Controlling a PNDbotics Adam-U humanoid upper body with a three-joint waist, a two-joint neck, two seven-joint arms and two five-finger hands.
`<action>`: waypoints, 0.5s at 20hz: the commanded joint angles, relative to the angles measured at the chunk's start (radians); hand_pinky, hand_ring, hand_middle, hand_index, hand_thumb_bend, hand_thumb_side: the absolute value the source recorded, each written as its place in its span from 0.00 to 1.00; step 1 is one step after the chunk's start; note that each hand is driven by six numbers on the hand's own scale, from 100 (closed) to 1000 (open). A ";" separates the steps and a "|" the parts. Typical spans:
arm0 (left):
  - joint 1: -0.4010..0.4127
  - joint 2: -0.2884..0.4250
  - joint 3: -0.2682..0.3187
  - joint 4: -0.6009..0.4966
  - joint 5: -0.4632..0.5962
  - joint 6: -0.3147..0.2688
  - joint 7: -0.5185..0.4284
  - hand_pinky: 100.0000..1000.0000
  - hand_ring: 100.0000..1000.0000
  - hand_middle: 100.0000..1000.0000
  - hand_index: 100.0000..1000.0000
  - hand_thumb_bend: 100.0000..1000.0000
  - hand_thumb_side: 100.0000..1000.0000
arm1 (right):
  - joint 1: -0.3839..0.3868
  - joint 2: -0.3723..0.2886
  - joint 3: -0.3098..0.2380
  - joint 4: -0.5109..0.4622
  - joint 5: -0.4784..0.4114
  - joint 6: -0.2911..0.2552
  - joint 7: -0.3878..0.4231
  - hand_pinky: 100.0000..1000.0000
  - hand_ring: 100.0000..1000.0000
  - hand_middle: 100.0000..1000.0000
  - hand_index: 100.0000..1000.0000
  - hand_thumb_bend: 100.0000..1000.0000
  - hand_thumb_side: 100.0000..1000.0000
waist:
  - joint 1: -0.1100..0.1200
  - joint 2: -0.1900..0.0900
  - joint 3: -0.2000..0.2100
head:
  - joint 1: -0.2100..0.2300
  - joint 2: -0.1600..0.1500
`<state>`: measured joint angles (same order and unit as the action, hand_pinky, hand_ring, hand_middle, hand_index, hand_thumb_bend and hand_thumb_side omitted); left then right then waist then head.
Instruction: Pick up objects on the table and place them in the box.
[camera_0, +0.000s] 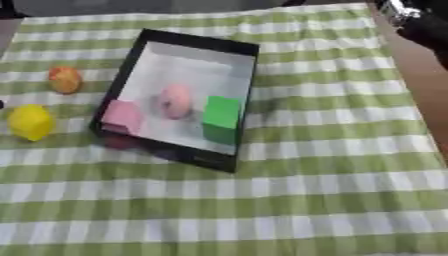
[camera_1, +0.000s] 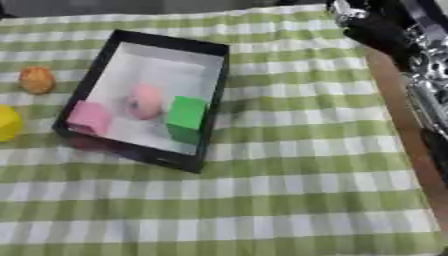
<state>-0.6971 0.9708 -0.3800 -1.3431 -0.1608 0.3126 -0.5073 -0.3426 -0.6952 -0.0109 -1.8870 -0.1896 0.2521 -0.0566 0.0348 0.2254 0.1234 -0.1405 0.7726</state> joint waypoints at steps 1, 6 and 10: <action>-0.028 0.011 -0.005 0.026 -0.023 -0.003 -0.019 0.79 0.75 0.75 0.85 0.67 0.34 | -0.006 -0.015 -0.008 -0.017 -0.001 0.002 -0.002 0.93 0.76 0.66 0.74 0.07 0.35 | 0.013 -0.035 0.001 | 0.007 -0.003; -0.043 -0.011 -0.019 0.060 -0.032 -0.009 -0.038 0.79 0.75 0.76 0.85 0.68 0.34 | -0.004 -0.012 -0.009 -0.015 -0.001 0.003 -0.001 0.93 0.76 0.66 0.74 0.07 0.35 | 0.014 -0.035 0.001 | 0.040 -0.003; -0.047 -0.020 -0.027 0.073 -0.029 -0.008 -0.049 0.80 0.76 0.76 0.86 0.71 0.33 | -0.003 -0.009 -0.010 -0.015 -0.002 0.002 -0.001 0.93 0.76 0.66 0.74 0.07 0.35 | 0.014 -0.036 0.001 | 0.045 -0.003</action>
<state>-0.7233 0.9256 -0.4106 -1.2696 -0.1862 0.3043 -0.5503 -0.3376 -0.6869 -0.0111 -1.8870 -0.1896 0.2527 -0.0569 0.0348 0.2250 0.1237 -0.0996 0.7726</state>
